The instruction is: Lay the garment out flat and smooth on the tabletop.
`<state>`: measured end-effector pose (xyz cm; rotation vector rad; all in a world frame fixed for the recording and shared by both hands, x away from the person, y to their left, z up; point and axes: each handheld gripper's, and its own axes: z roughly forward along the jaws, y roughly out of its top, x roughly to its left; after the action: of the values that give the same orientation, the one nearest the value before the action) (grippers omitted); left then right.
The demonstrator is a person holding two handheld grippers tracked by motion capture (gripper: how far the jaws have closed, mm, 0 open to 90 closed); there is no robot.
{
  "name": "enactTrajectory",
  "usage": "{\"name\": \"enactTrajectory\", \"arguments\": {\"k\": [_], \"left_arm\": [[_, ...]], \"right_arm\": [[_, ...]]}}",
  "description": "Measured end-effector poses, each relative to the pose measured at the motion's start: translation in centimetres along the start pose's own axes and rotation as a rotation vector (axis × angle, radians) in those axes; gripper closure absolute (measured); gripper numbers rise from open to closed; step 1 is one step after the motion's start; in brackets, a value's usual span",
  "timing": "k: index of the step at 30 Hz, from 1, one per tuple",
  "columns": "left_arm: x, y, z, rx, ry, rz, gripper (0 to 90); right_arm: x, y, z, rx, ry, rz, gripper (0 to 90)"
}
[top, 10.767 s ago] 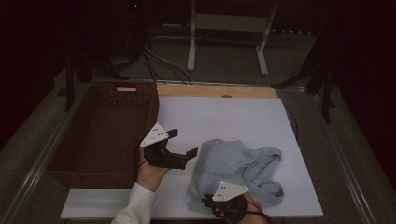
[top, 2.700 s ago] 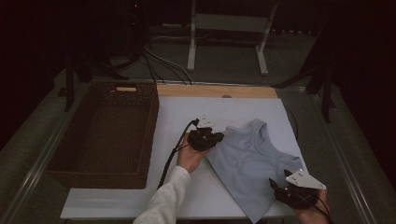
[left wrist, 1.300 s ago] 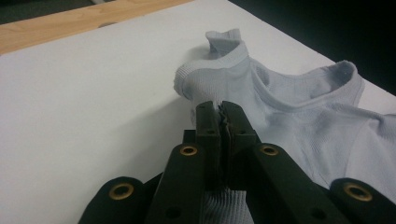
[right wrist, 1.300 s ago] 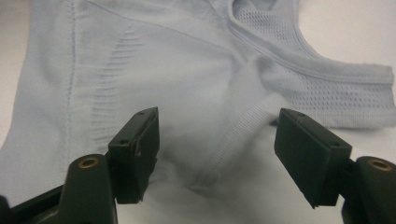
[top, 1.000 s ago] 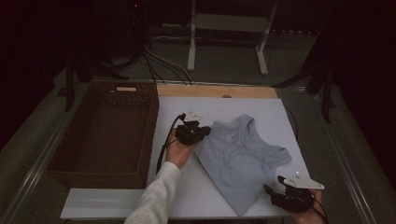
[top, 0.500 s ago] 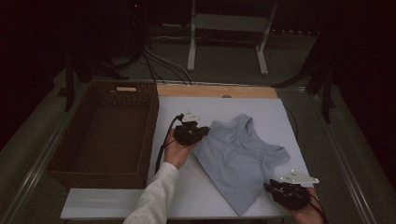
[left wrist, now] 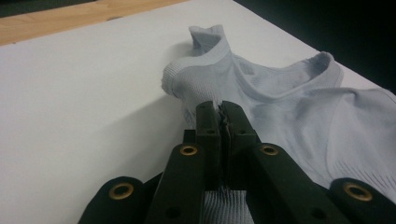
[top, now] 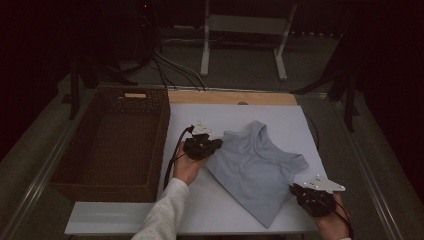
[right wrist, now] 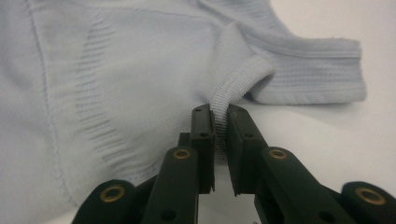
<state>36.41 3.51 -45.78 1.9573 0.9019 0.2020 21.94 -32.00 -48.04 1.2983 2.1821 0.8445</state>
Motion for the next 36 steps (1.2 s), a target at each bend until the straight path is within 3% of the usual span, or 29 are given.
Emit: {"name": "enactTrajectory", "arguments": {"k": [10,36], "left_arm": [[-0.8,-0.3,-0.8,-0.011,-0.019,0.012,87.6],[-1.5,-2.3,-3.9,-0.043,-0.028,0.012,87.6]], "right_arm": [[-0.8,0.9,0.3,-0.023,-0.075,-0.018,82.8],[-1.2,2.8,1.5,-0.059,-0.086,-0.013,82.9]]}}
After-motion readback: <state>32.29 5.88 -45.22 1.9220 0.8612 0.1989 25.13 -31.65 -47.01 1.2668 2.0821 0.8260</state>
